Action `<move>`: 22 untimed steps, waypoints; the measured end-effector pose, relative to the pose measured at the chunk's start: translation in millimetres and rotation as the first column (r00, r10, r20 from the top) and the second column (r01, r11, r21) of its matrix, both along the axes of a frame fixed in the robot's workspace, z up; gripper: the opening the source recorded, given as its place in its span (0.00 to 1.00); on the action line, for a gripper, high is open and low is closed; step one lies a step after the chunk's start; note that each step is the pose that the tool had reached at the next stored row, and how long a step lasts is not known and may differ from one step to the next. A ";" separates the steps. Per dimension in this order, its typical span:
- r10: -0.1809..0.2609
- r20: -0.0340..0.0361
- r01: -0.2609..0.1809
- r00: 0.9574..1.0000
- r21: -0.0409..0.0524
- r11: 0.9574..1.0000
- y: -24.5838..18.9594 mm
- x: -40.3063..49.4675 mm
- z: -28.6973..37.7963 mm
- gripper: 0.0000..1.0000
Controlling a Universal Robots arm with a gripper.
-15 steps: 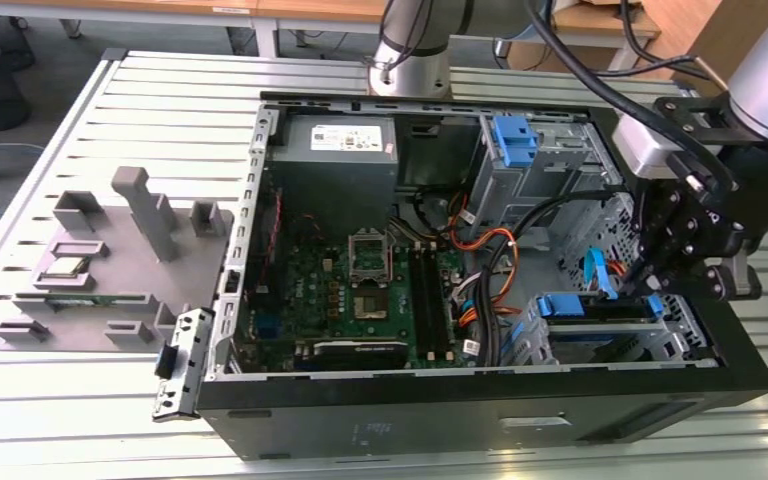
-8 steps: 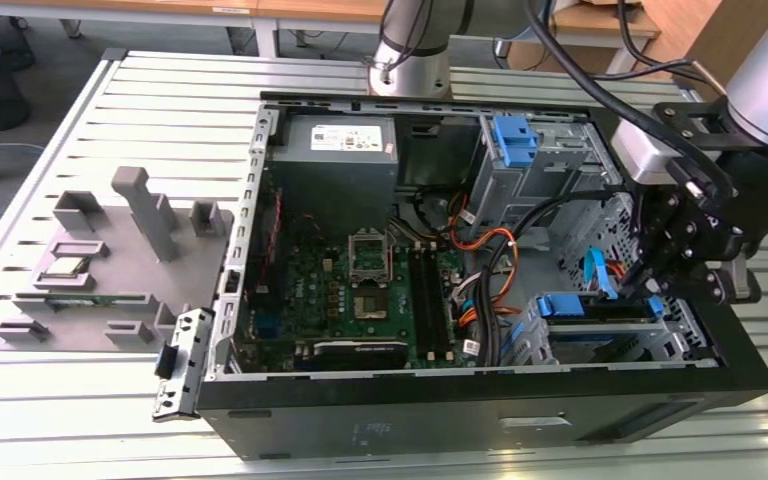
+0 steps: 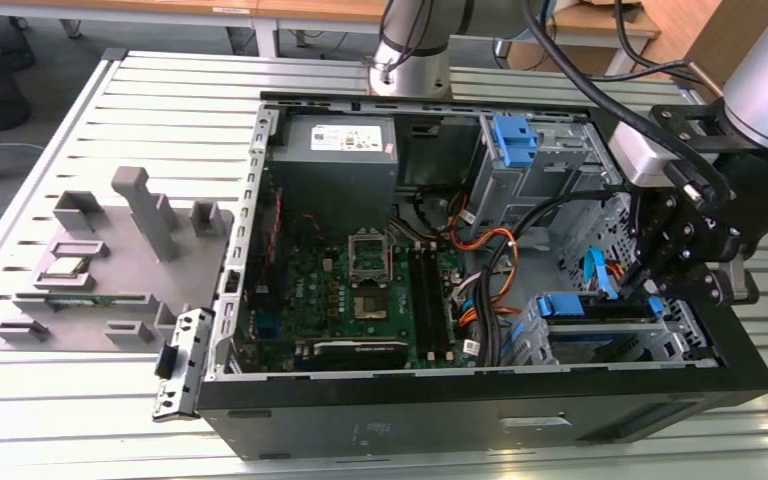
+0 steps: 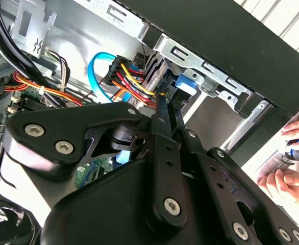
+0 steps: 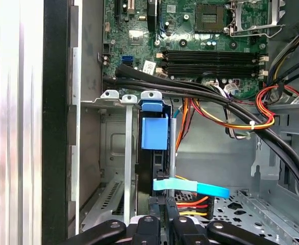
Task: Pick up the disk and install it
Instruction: 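Insert the second disk wire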
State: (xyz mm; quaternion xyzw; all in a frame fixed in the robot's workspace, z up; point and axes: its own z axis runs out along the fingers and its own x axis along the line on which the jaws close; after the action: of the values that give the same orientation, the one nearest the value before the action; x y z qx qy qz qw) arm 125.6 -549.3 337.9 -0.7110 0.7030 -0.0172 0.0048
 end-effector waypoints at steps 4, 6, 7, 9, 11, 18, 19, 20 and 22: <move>0.000 0.000 0.000 1.000 0.000 1.000 0.0 0.0 -0.2 0.16; 0.000 0.000 0.000 1.000 0.000 1.000 0.0 0.0 -0.7 0.16; 0.000 0.000 0.000 1.000 0.000 1.000 0.0 0.0 -0.7 0.16; 0.000 0.000 0.000 1.000 0.000 1.000 0.0 0.0 -0.7 0.16; 0.000 0.000 0.000 1.000 0.000 1.000 0.0 0.0 -0.7 0.16; 0.000 0.000 0.000 1.000 0.000 1.000 0.0 0.0 -0.8 0.24; 0.000 0.000 0.000 1.000 0.000 1.000 0.0 0.0 -0.9 0.24; 0.000 -0.001 0.000 1.000 0.000 1.000 0.0 0.2 -0.8 0.24; 0.000 -0.004 0.000 1.000 0.000 1.000 0.0 1.6 -0.6 0.24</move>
State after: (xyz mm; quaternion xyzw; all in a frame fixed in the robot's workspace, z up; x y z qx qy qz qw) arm 127.2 -549.3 337.3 -0.7111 0.7029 -0.0155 0.0034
